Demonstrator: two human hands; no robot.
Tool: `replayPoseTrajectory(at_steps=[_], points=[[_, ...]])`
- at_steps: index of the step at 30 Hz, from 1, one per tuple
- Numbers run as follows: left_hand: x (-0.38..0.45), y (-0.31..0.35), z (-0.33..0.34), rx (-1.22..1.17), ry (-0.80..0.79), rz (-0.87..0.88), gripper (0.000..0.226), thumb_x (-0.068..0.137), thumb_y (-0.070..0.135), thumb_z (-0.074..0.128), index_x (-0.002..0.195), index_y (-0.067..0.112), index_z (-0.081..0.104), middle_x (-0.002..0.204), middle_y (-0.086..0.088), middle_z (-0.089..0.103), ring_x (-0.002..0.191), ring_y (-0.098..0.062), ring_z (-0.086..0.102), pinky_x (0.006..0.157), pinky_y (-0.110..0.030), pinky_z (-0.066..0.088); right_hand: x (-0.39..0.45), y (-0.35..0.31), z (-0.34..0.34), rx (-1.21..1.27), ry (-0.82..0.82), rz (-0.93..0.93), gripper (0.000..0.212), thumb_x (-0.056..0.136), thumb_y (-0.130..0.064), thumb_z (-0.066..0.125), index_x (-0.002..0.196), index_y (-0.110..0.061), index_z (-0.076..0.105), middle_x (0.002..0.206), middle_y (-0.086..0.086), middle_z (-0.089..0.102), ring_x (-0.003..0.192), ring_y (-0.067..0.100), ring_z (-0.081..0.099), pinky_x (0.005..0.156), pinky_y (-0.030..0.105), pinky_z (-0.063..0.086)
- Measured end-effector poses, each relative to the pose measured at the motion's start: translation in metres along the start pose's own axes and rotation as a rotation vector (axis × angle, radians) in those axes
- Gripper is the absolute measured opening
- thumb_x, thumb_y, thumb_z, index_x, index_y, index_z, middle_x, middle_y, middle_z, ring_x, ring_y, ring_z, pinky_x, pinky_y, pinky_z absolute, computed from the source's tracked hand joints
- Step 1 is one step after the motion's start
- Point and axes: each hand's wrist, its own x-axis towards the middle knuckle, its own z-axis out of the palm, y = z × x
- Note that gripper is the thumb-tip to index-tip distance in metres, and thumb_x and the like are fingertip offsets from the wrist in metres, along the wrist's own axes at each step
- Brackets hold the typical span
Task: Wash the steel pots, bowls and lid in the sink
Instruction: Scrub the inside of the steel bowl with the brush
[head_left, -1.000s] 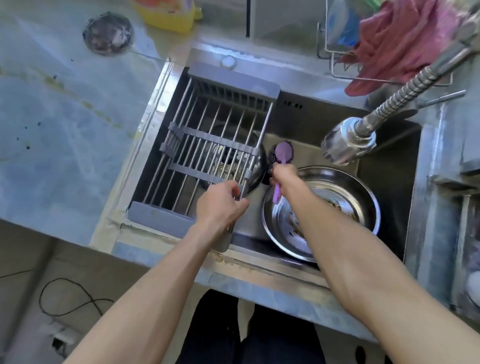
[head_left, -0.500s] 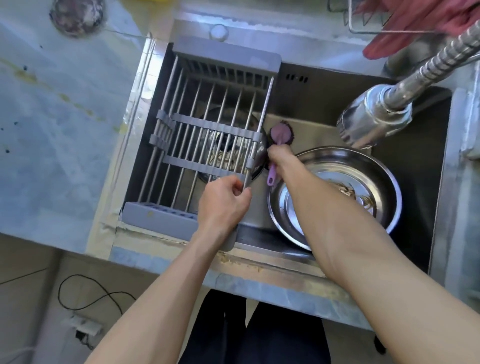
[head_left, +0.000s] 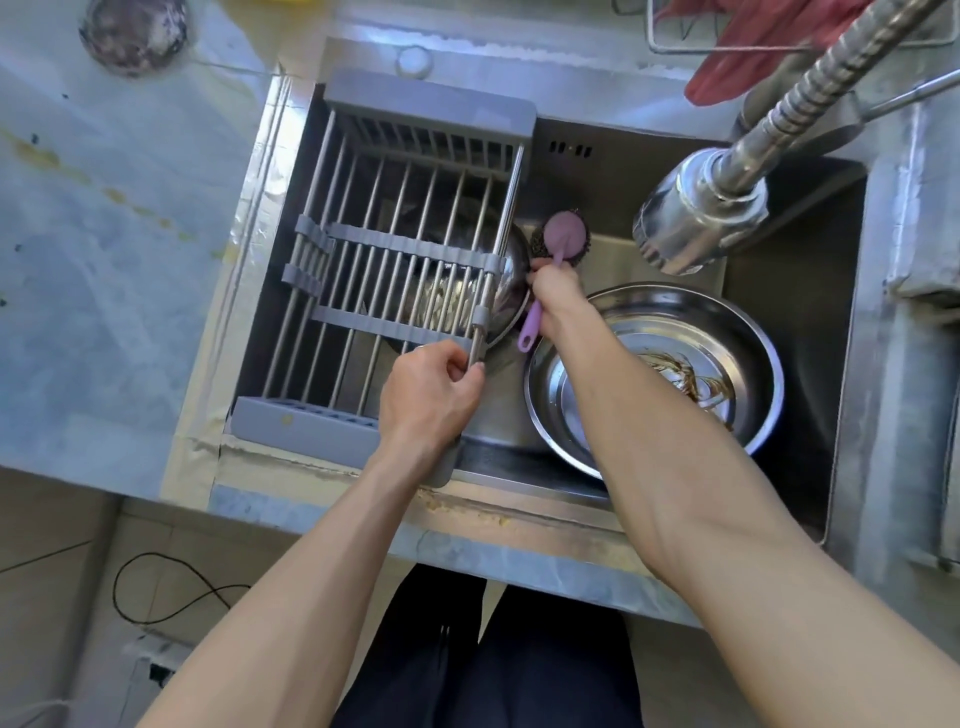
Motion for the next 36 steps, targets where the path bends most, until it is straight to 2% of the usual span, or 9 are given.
replayPoseTrajectory(at_steps=[3, 6, 12, 17, 20, 24, 29, 32, 36], points=[[-0.002, 0.001, 0.000, 0.004, 0.003, 0.005, 0.020, 0.093, 0.032, 0.069, 0.081, 0.016, 0.069, 0.072, 0.008, 0.065, 0.074, -0.021, 0.065, 0.073, -0.041, 0.058, -0.001, -0.001, -0.020, 0.026, 0.063, 0.002, 0.021, 0.087, 0.005, 0.049, 0.086, -0.014, 0.058, 0.097, 0.015, 0.062, 0.097, 0.033, 0.063, 0.097, 0.050, 0.051], [-0.002, 0.001, -0.001, 0.019, 0.008, 0.009, 0.021, 0.093, 0.033, 0.069, 0.080, 0.017, 0.068, 0.073, 0.006, 0.066, 0.073, -0.020, 0.066, 0.072, -0.040, 0.059, -0.010, -0.005, -0.047, -0.008, 0.109, 0.007, 0.022, 0.086, 0.002, 0.049, 0.082, -0.018, 0.058, 0.089, 0.010, 0.063, 0.097, 0.032, 0.064, 0.092, 0.049, 0.054], [-0.006, 0.007, -0.003, 0.036, -0.004, 0.013, 0.024, 0.095, 0.033, 0.066, 0.079, 0.015, 0.068, 0.070, 0.005, 0.066, 0.070, -0.018, 0.065, 0.070, -0.040, 0.059, -0.057, -0.004, -0.085, 0.052, 0.089, 0.051, 0.032, 0.085, 0.006, 0.042, 0.087, -0.023, 0.056, 0.094, 0.010, 0.061, 0.100, 0.032, 0.064, 0.091, 0.053, 0.054], [-0.011, 0.010, -0.005, 0.045, 0.012, 0.024, 0.026, 0.095, 0.032, 0.065, 0.072, 0.019, 0.063, 0.066, 0.007, 0.063, 0.063, -0.014, 0.059, 0.058, -0.030, 0.045, -0.101, 0.002, -0.083, 0.077, 0.155, 0.054, 0.029, 0.089, 0.002, 0.039, 0.098, -0.020, 0.056, 0.106, 0.011, 0.064, 0.094, 0.025, 0.065, 0.086, 0.040, 0.055], [-0.012, 0.015, -0.011, 0.054, 0.036, 0.047, 0.031, 0.095, 0.030, 0.063, 0.066, 0.022, 0.056, 0.062, 0.007, 0.059, 0.059, -0.012, 0.053, 0.054, -0.027, 0.036, -0.114, 0.008, -0.092, 0.083, 0.229, 0.061, 0.031, 0.093, 0.000, 0.039, 0.114, -0.014, 0.056, 0.113, 0.009, 0.062, 0.082, 0.017, 0.061, 0.068, 0.030, 0.050], [-0.013, 0.021, -0.018, 0.096, 0.048, 0.080, 0.028, 0.096, 0.029, 0.063, 0.071, 0.020, 0.058, 0.064, 0.006, 0.058, 0.060, -0.010, 0.052, 0.055, -0.028, 0.041, -0.125, 0.016, -0.121, 0.112, 0.286, 0.068, 0.044, 0.094, 0.001, 0.038, 0.134, -0.013, 0.052, 0.120, 0.008, 0.060, 0.075, 0.009, 0.057, 0.051, 0.016, 0.042], [-0.013, 0.017, -0.010, 0.096, 0.017, 0.011, 0.025, 0.097, 0.032, 0.063, 0.076, 0.018, 0.061, 0.069, 0.001, 0.063, 0.065, -0.017, 0.059, 0.059, -0.031, 0.047, -0.147, 0.011, -0.154, 0.132, 0.325, 0.041, 0.050, 0.099, -0.006, 0.040, 0.149, -0.013, 0.040, 0.134, 0.009, 0.057, 0.089, 0.018, 0.058, 0.071, 0.017, 0.040], [-0.017, 0.017, -0.007, 0.093, -0.023, -0.033, 0.025, 0.097, 0.036, 0.062, 0.078, 0.019, 0.060, 0.074, -0.002, 0.066, 0.070, -0.022, 0.061, 0.067, -0.034, 0.050, -0.162, 0.003, -0.167, 0.179, 0.350, 0.049, 0.048, 0.100, -0.009, 0.043, 0.148, -0.008, 0.040, 0.135, 0.015, 0.056, 0.116, 0.027, 0.057, 0.085, 0.027, 0.040], [-0.022, 0.034, -0.013, 0.017, -0.003, -0.050, 0.015, 0.101, 0.035, 0.058, 0.097, 0.020, 0.057, 0.093, 0.001, 0.065, 0.085, -0.020, 0.063, 0.077, -0.036, 0.052, -0.174, -0.007, -0.181, 0.214, 0.347, 0.048, 0.041, 0.100, -0.011, 0.044, 0.140, -0.004, 0.047, 0.113, 0.012, 0.060, 0.106, 0.021, 0.054, 0.086, 0.026, 0.037]])
